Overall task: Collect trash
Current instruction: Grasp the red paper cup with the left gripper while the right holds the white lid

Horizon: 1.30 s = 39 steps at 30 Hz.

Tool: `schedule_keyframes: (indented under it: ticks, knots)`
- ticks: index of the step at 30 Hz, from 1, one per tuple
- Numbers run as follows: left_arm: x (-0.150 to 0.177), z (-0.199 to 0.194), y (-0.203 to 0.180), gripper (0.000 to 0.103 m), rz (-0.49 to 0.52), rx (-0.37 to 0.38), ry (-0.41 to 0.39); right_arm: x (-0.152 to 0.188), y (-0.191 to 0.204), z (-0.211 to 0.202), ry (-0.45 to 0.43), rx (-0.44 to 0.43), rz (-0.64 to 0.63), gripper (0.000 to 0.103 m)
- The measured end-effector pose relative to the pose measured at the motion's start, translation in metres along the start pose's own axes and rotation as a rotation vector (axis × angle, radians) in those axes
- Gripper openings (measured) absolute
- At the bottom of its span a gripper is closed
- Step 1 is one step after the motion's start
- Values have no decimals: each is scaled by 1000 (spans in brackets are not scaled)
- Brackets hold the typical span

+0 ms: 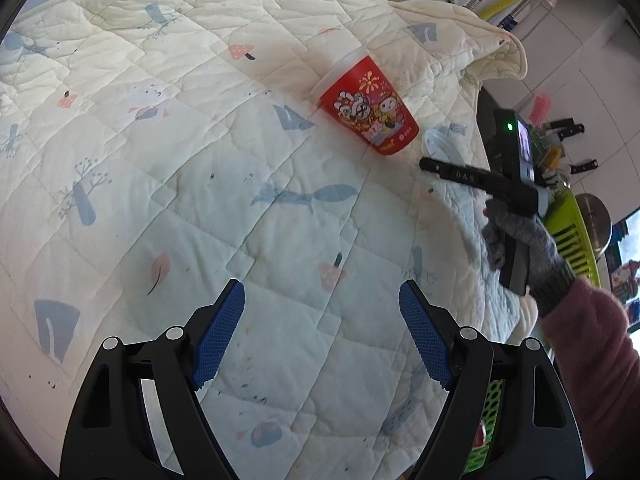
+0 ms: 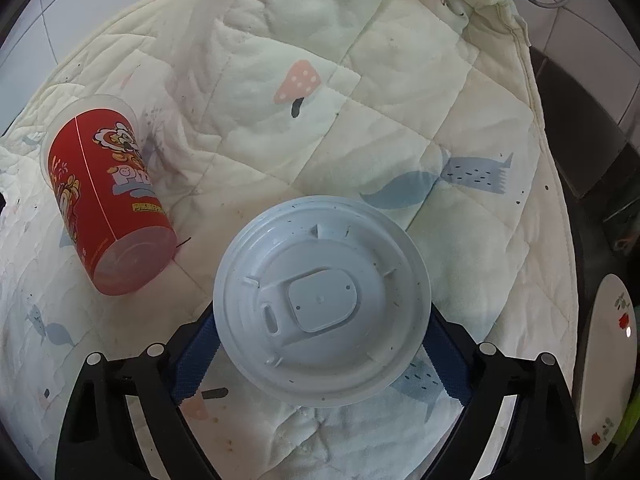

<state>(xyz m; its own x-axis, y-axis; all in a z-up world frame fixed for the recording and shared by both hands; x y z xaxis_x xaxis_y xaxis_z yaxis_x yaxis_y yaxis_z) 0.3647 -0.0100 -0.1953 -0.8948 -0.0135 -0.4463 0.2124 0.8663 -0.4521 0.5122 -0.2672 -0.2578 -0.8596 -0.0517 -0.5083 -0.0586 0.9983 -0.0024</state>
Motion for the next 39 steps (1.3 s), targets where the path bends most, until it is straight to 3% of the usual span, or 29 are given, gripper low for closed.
schedule_keyframes:
  ticks: [10, 19, 27, 39]
  knots:
    - [-56, 30, -38, 82, -64, 7, -42, 29, -3, -42, -23, -9, -6, 89]
    - [-114, 76, -43, 84, -255, 20, -44, 73, -1, -97, -61, -39, 20, 89]
    - [-140, 113, -47, 85, -412, 58, -41, 111, 5, -142, -93, -65, 41, 89]
    - [-162, 151, -37, 85, -516, -29, -38, 159, 8, -161, -73, -76, 94, 89]
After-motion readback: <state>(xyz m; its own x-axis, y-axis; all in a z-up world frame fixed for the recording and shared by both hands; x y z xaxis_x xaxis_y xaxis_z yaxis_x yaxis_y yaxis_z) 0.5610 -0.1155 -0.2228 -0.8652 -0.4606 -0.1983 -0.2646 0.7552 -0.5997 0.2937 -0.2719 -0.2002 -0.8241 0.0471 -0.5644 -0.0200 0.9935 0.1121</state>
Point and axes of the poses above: each gripper's, at about its wrist camera, not at the fingertips, and z roughly the way its jaws point, y to its left, x to its underside, the point moved 10 cm from there along z, roughly the way its jaws point, and after that the axes turned 2 degrees about -y, right-handed, at the moved point
